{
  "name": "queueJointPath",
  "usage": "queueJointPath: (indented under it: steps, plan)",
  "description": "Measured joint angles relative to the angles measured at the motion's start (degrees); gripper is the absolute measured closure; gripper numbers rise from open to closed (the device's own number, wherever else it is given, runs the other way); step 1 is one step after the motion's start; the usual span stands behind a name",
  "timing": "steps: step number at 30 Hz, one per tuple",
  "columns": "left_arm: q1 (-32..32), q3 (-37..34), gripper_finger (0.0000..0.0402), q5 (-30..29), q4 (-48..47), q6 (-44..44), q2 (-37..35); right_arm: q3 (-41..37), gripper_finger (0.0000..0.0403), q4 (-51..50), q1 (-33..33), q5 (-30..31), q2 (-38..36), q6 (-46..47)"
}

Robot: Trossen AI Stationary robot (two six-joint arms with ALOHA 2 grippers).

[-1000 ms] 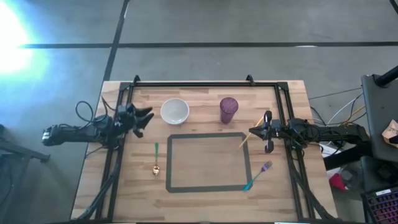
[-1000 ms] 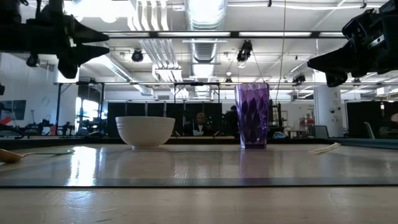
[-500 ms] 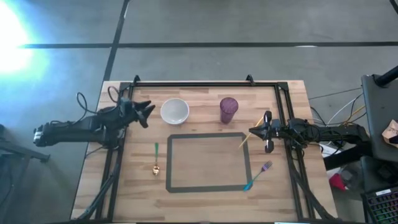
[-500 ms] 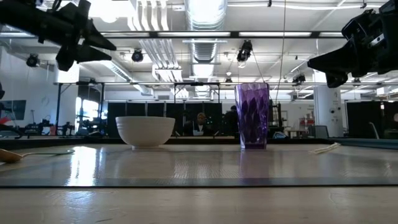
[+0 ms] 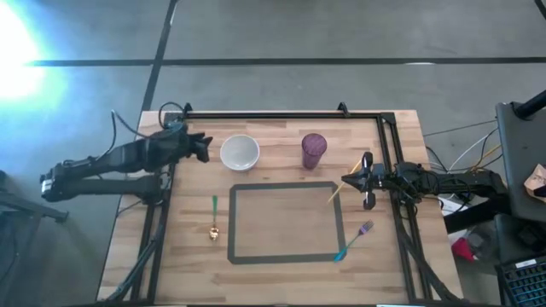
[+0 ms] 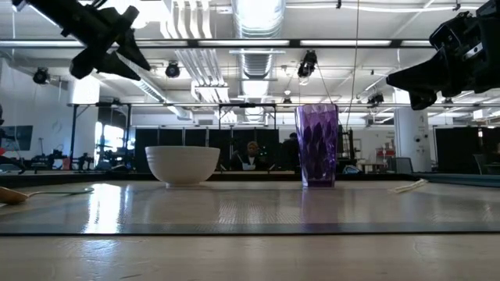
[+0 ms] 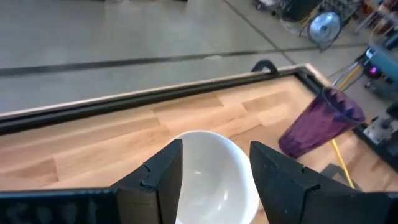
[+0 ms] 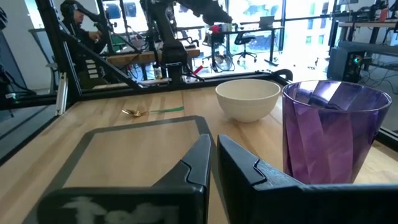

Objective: Pick & Place Utensil
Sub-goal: Put the white bowl on the center of the mat

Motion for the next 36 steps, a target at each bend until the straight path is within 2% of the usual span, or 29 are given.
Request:
queueJointPath:
  steps: [8,14,26,36]
  plan:
    - [1.40,3.78,0.0223,1.05,-2.57,-2.05,9.23,0.01,0.0376,0.00,-0.02,-0.02,0.01,0.18]
    - [4.87,5.68,0.0223,5.33,-4.66,-4.59,14.63,0.00,0.0376,-0.09,0.00,-0.13,0.02,0.20]
    - [12.15,6.49,0.0223,10.83,-4.40,-5.03,21.09,0.00,0.0376,-0.15,-0.02,-0.13,0.00,0.20]
    - [14.53,6.50,0.0223,14.10,-4.88,-5.13,25.92,0.01,0.0376,-0.17,-0.02,-0.11,0.02,0.17]
